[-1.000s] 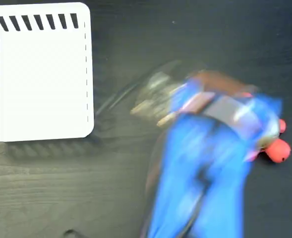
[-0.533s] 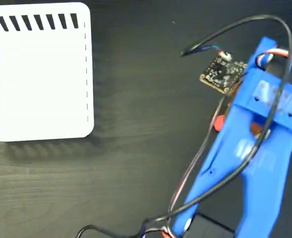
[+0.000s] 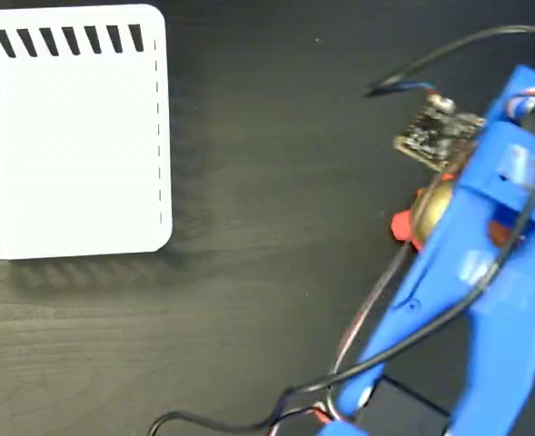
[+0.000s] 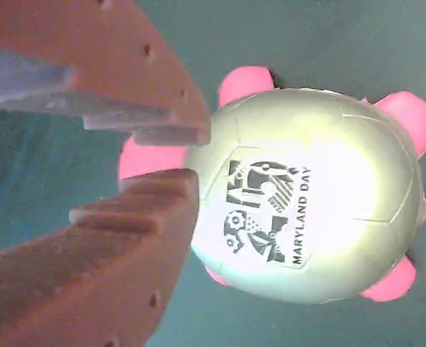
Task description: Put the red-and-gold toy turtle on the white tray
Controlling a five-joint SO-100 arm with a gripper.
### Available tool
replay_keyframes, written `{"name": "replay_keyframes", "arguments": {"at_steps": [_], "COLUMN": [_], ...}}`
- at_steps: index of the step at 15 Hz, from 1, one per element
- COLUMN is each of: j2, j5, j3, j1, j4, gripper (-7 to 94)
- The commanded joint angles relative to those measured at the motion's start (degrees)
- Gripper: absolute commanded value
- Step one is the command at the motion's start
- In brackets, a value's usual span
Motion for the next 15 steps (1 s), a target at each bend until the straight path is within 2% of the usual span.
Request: {"name": "replay_keyframes", "arguments": {"at_steps": [1, 2, 3, 5, 6, 8, 9, 11, 12, 13, 14, 15], "j2": [0.97, 0.62, 0.26, -0.09, -0.09, -0.09, -0.18, -0.26, -0.44, -0.79, -1.05, -1.23], "j5": [0.97, 1.49, 1.67, 1.93, 2.11, 3.52, 4.39, 5.54, 5.89, 6.15, 6.24, 6.15], "j3": [-3.34, -3.43, -3.69, -4.04, -4.13, -4.13, -3.87, -2.46, -1.67, -1.41, -1.32, -1.05], "j1": [1.14, 1.32, 1.41, 1.41, 1.41, 1.41, 1.32, 1.32, 1.41, 1.41, 1.41, 1.23], "j4": [0.88, 0.97, 1.76, 3.43, 4.57, 5.98, 6.42, 6.5, 6.5, 6.5, 6.5, 6.5], "gripper": [0, 0, 8, 34, 35, 42, 49, 57, 64, 74, 79, 79]}}
